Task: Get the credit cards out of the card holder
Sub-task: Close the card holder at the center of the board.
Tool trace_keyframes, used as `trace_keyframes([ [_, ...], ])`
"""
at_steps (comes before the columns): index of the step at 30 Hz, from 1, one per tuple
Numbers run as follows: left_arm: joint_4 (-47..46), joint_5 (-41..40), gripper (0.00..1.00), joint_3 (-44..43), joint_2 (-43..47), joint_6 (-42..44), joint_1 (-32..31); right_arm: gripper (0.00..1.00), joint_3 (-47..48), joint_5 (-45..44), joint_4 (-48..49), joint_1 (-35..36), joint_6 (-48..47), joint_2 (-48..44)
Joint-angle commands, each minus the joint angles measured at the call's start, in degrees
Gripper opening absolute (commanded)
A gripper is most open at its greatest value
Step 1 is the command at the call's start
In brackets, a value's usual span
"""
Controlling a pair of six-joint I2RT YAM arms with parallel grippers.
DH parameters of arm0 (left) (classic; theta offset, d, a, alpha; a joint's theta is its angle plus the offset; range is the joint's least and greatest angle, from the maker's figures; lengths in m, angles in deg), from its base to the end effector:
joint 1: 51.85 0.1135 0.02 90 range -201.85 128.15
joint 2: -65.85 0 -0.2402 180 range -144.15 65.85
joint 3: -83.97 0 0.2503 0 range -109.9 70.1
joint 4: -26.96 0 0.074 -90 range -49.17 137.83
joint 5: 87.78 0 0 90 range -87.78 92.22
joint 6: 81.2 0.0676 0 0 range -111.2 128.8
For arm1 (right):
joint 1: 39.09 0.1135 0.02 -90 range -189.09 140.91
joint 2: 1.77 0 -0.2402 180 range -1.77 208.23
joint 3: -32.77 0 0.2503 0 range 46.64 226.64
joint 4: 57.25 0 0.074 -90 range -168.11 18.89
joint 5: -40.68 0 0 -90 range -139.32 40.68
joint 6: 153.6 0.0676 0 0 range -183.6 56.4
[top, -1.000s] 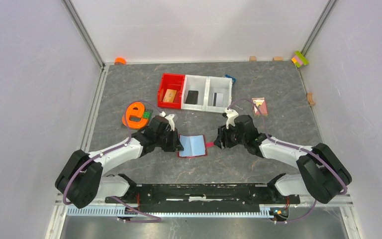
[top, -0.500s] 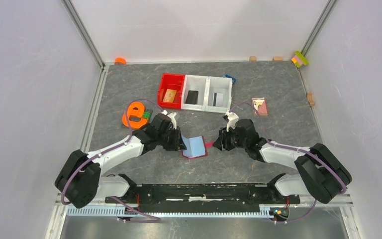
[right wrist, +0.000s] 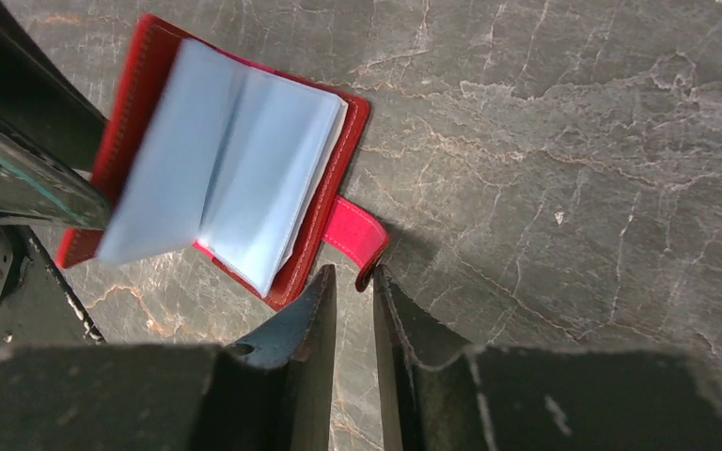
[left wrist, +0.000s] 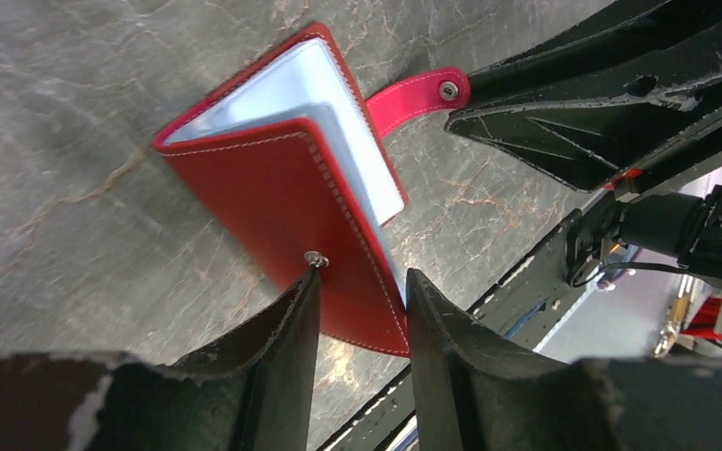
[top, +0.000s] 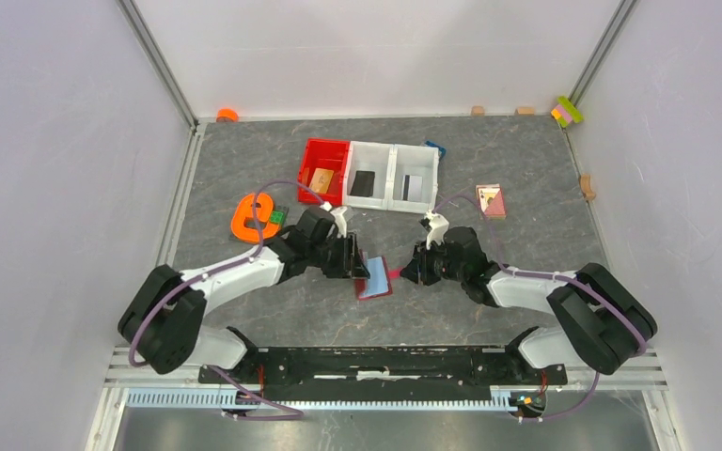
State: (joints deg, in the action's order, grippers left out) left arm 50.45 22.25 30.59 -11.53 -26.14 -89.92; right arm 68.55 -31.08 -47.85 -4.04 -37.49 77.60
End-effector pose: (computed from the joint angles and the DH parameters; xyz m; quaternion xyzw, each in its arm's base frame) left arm 0.2133 -0.1965 0.1447 0.0881 0.9157 -0.3427 0.1905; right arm 0.2099 0.1731 0.0993 -0.1420 0.8641 0.3557 0.3266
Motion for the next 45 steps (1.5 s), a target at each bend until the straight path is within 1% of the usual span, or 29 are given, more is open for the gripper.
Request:
trace_keyframes([
  [1, -7.2, 4.67, 0.45, -2.15, -4.47, -3.05, -1.11, 0.25, -1.1, 1.41, 3.7, 0.37, 0.54, 0.08],
  [6, -13.01, 5.62, 0.46, -2.17, -9.59, -3.91, -1.89, 0.23, -2.02, 2.02, 4.62, 0.43, 1.02, -0.14],
  [13, -17.09, 4.68, 0.48, -0.73, -15.98, -3.74, -1.93, 0.24, -2.35, 1.58, 4.2, 0.45, 0.87, -0.6],
  [16, -19.42, 5.94, 0.47, 0.14, -17.33, -3.82, -1.93, 0.24, -2.49, 1.39, 4.16, 0.46, 0.87, -1.09],
  [20, -20.16, 6.16, 0.47, 0.74, -15.32, -3.98, -1.93, 0.21, -2.48, 1.16, 3.99, 0.41, 0.71, -1.64],
  [25, -13.17, 3.88, 0.48, -0.71, -8.66, -1.5, -1.95, 0.21, -2.54, -3.71, 2.42, 0.46, 0.48, -4.1],
  [27, -10.07, 1.94, 0.5, -1.2, -5.64, -0.46, -1.93, 0.21, -2.85, -5.04, 2.32, 0.46, 0.75, -5.2],
  [28, -7.69, 0.73, 0.51, -1.32, -4.39, -0.3, -1.93, 0.22, -2.96, -5.71, 2.19, 0.41, 0.9, -5.63],
  [29, -6.34, -0.05, 0.53, -1.28, -3.1, -0.09, -1.93, 0.26, -3.01, -6.13, 2.14, 0.46, 0.96, -6.04],
  [30, -5.48, -0.56, 0.53, -1.26, -2.16, 0.02, -1.93, 0.31, -3.06, -6.4, 2.05, 0.46, 0.96, -6.38],
  [31, -4.39, -0.85, 0.54, -1.19, -1.17, 0.09, -1.97, 0.39, -3.06, -6.78, 1.76, 0.44, 0.95, -6.72],
  [32, -3.62, -1.11, 0.54, -1.25, -0.45, 0.13, -1.93, 0.46, -3.1, -7.05, 1.57, 0.45, 0.81, -7.07],
  [35, -1.46, -1.85, 0.52, -0.95, 1.27, 0.2, -1.93, 0.56, -3.18, -8.97, 0.11, 0.46, 0.46, -8.64],
  [38, 0.36, -2.8, 0.51, -0.19, 4.02, 0.23, -1.99, 0.57, -3.4, -11.43, -1.39, 0.41, -0.61, -11.38],
  [40, 1.84, -5.03, 0.51, 0.44, 6.99, 0.68, -1.94, 0.58, -3.51, -14.1, -3.21, 0.45, -1.78, -13.87],
  [41, 2.85, -7.55, 0.54, 0.69, 8.56, 0.98, -1.93, 0.58, -3.61, -17.12, -4.44, 0.41, -2.07, -15.87],
  [42, 4.29, -10.81, 0.6, 0.69, 10.19, 1.45, -1.86, 0.59, -4.39, -21.23, -5.24, 0.41, -2.31, -18.05],
  [43, 6.46, -14.45, 0.68, 0.45, 11.42, 1.83, -1.84, 0.59, -5.74, -24.26, -4.65, 0.41, -2.6, -21.24],
  [44, 8.41, -18.51, 0.82, 0.14, 12.82, 2.18, -1.84, 0.6, -7.43, -27.53, -4.11, 0.45, -3.24, -24.65],
  [45, 9.48, -21.45, 0.99, -0.02, 13.9, 2.62, -1.84, 0.62, -8.58, -30.05, -3.54, 0.43, -4.03, -27.54],
])
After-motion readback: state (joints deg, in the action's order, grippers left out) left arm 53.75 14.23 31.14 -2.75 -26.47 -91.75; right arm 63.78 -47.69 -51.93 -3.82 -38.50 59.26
